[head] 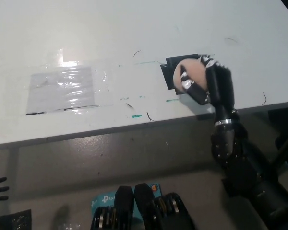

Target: The robot uses its right hand to grab and squeeze a pink dumpling toy kept on the black mask on the desk

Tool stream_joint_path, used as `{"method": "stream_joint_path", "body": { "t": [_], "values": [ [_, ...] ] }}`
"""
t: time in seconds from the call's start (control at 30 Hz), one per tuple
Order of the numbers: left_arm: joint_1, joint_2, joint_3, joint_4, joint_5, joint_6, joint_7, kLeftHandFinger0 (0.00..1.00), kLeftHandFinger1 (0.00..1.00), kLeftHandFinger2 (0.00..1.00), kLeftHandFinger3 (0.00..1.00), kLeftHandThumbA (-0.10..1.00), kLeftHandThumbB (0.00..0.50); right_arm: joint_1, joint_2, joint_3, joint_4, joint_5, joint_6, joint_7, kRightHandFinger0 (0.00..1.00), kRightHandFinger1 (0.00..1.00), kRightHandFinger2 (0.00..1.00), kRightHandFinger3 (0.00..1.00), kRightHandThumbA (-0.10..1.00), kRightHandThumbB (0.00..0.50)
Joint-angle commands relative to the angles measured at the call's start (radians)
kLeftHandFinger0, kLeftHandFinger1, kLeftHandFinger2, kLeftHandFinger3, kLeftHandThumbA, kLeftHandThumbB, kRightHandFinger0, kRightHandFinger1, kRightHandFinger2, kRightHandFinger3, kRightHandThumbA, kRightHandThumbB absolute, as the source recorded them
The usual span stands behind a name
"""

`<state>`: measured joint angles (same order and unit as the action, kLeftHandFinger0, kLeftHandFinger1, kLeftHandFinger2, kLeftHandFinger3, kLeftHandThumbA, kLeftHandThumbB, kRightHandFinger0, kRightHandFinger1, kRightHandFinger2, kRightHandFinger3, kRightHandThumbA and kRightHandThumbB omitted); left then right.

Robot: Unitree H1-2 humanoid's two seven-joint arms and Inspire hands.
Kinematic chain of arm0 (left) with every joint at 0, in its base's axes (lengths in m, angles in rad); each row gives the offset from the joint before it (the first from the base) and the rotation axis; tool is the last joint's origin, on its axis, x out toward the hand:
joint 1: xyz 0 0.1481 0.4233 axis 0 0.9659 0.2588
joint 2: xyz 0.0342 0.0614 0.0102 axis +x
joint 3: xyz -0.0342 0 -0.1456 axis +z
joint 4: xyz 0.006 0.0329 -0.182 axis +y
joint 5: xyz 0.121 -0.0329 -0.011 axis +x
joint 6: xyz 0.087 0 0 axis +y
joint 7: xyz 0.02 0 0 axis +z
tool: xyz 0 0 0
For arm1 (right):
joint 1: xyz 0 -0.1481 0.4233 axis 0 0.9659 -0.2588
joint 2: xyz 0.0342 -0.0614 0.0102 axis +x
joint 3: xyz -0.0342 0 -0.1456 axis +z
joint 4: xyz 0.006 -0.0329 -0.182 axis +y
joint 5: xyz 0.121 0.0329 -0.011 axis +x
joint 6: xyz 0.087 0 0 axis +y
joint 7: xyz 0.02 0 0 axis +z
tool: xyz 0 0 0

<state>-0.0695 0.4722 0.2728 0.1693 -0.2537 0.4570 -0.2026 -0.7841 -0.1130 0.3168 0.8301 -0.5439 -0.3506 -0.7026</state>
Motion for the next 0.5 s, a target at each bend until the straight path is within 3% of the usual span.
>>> {"method": "stream_joint_path", "body": {
  "t": [0.0, 0.07, 0.2, 0.47],
  "values": [
    [-0.012, 0.026, 0.012, -0.024, -0.009, -0.003, -0.013, 0.71, 0.75, 0.84, 0.9, 1.0, 0.109, -0.093, -0.017, -0.031, -0.081, -0.053, -0.119, -0.168, 0.0, 0.13, 0.52, 0.08, -0.1, 0.248],
    [-0.014, 0.03, 0.009, -0.028, -0.005, -0.001, -0.013, 0.71, 0.75, 0.84, 0.9, 1.0, 0.12, -0.094, -0.014, -0.033, -0.075, -0.057, -0.119, -0.171, 0.0, 0.04, 0.47, 0.02, -0.1, 0.276],
    [-0.021, 0.033, 0.014, -0.025, -0.009, -0.002, -0.013, 0.7, 0.74, 0.81, 0.9, 1.0, 0.135, -0.1, -0.01, -0.023, -0.05, -0.069, -0.119, -0.187, 0.0, 0.04, 0.48, 0.02, -0.1, 0.277],
    [-0.025, 0.031, 0.021, -0.034, -0.014, 0.011, -0.009, 0.72, 0.75, 0.81, 0.89, 1.0, 0.109, -0.098, -0.003, -0.011, -0.024, -0.077, -0.119, -0.205, 0.0, 0.04, 0.5, 0.02, -0.1, 0.267]
  ]
}}
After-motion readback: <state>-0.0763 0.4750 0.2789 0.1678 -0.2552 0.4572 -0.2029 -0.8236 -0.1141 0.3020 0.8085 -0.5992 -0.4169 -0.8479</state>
